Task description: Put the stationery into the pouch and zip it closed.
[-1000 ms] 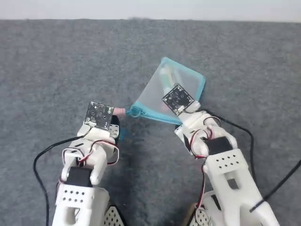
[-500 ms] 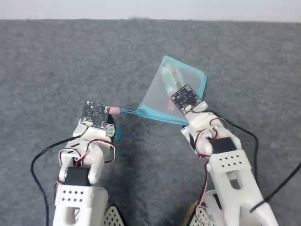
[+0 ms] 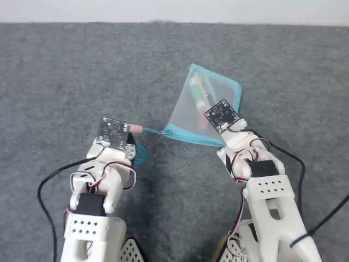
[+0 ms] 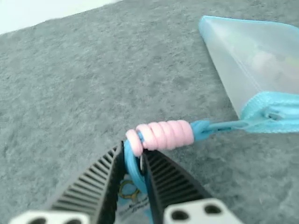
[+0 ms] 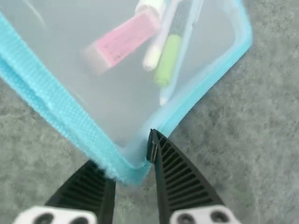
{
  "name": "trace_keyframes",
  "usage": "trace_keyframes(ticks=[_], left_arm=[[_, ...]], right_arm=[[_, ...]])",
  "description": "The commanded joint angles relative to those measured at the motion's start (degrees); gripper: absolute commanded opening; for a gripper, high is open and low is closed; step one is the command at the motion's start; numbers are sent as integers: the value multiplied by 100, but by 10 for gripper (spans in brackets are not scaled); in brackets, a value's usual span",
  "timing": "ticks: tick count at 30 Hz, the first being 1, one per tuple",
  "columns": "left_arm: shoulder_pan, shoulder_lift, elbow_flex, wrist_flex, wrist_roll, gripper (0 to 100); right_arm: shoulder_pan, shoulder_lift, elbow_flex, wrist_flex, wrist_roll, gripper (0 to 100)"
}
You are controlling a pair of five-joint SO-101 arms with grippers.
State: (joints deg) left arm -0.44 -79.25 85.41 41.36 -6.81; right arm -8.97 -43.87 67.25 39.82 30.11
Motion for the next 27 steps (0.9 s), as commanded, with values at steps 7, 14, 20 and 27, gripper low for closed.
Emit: trace_keyframes(ticks=[7,14,20,27], left_arm=[[905,-132,189,18,-62,174],[1064,-132,224,18,-62,208],[1240,-123,198,255,-62,208],[1556,-114,259,281,-264,203]], right_arm=[[13,-75,-396,1059,-536,110],[-259,-75,-677,1596,-607,290],[-655,-75,-791,1684,-615,292],[-664,-75,-791,1727,-659,292]])
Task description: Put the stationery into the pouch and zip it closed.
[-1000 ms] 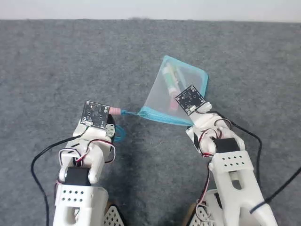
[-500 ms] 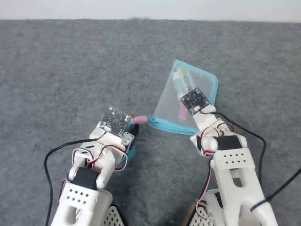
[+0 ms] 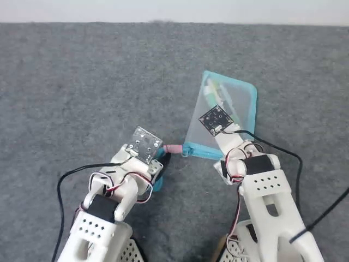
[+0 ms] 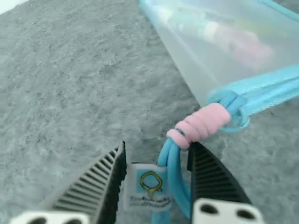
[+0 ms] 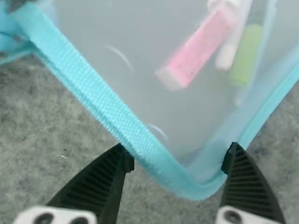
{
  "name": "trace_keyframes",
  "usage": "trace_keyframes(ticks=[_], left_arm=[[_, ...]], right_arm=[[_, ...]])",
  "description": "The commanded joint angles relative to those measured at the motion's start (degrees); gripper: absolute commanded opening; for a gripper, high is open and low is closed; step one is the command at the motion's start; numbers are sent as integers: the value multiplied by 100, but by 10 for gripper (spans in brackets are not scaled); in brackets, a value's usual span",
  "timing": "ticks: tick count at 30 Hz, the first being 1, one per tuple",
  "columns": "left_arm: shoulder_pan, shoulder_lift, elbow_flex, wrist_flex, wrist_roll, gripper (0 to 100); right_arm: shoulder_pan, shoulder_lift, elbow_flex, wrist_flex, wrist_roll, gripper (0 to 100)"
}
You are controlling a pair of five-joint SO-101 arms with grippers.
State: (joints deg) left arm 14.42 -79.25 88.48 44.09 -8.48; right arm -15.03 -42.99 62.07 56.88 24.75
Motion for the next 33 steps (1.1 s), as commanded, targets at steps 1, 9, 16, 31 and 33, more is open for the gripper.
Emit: trace_keyframes(ticks=[1,9,16,31,33], left_arm=[[70,-132,-22,0,-97,203],[88,-123,4,18,-114,204],[422,-88,4,26,-149,207],[-387,-132,-31,-167,-176,272],[-360,-132,-4,-141,-176,272]], right_arm=[[-57,-163,-202,4,-123,292],[-57,-163,70,-374,-123,292],[-57,-110,70,-365,-132,292],[-470,-163,132,-356,-378,292],[-347,-163,105,-356,-396,292]])
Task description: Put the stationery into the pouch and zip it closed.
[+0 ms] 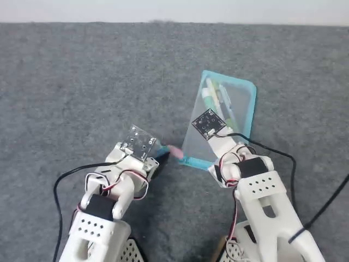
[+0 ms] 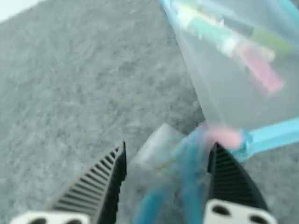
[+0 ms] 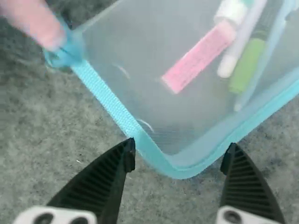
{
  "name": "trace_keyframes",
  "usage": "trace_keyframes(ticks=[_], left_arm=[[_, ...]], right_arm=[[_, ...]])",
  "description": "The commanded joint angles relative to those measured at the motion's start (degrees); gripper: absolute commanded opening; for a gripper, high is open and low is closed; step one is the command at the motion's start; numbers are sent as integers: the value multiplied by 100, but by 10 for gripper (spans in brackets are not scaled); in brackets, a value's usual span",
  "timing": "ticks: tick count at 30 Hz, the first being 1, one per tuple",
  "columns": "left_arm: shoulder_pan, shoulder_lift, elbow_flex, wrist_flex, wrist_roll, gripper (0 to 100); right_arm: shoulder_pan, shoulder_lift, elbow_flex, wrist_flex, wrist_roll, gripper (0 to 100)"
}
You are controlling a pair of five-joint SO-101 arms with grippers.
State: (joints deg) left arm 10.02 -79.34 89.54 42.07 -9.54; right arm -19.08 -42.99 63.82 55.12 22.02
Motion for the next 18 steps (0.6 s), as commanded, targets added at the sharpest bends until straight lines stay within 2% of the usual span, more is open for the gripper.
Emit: trace_keyframes(ticks=[1,3,7,14,18], left_arm=[[18,-123,-145,44,-70,272],[-132,-114,-180,35,-70,272],[255,-123,-92,62,-70,272],[-246,-123,-224,-114,510,272],[-870,-132,-321,-387,870,272]], right_arm=[[145,-171,-79,-180,-132,292],[259,-259,-88,-189,-132,293],[251,-840,-53,-136,-149,293],[303,-2299,527,-66,-325,292],[321,-3196,967,-13,-255,292]])
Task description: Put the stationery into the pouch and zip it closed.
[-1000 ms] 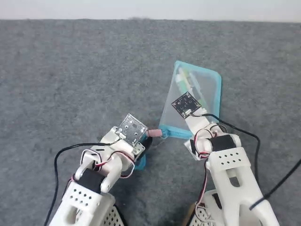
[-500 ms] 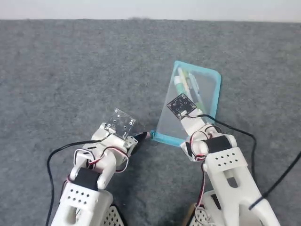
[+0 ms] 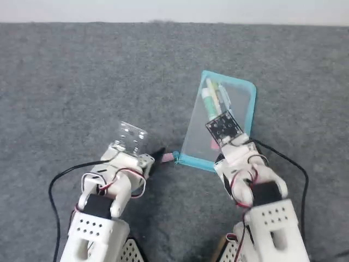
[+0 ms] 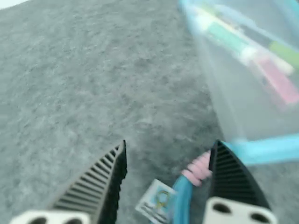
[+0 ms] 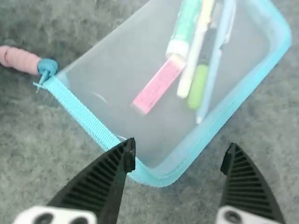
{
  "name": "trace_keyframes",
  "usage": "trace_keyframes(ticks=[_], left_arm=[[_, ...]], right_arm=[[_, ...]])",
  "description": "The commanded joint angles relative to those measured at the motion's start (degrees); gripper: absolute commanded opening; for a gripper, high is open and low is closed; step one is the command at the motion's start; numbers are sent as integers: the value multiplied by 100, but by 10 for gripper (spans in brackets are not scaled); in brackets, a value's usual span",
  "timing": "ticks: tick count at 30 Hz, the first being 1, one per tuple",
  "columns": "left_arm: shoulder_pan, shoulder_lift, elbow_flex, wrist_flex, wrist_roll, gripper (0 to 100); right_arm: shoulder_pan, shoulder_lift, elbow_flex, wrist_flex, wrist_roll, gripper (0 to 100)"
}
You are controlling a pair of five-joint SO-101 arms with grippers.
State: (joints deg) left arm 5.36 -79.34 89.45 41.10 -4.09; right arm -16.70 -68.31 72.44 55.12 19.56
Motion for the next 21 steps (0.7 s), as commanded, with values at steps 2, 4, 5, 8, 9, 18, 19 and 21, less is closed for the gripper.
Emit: trace_keyframes(ticks=[2,4,5,8,9,18,19,21], left_arm=[[-738,-132,-418,-308,519,273],[-1011,-132,-505,-316,721,274],[-1116,-132,-514,-325,818,275],[-1336,-334,-541,-360,949,275],[-1363,-492,-523,-325,967,273],[-1336,-2611,-189,914,941,227],[-1363,-2470,-110,958,923,205],[-1398,-2277,92,835,897,160]], right_arm=[[84,-1103,316,-13,44,292],[84,-1516,519,-4,132,291],[110,-1727,624,-4,185,284],[488,-2316,853,-4,229,197],[673,-2510,923,-4,220,154],[1886,-3591,1714,418,229,11],[1886,-3574,1705,567,229,10],[1886,-3565,1705,804,229,8]])
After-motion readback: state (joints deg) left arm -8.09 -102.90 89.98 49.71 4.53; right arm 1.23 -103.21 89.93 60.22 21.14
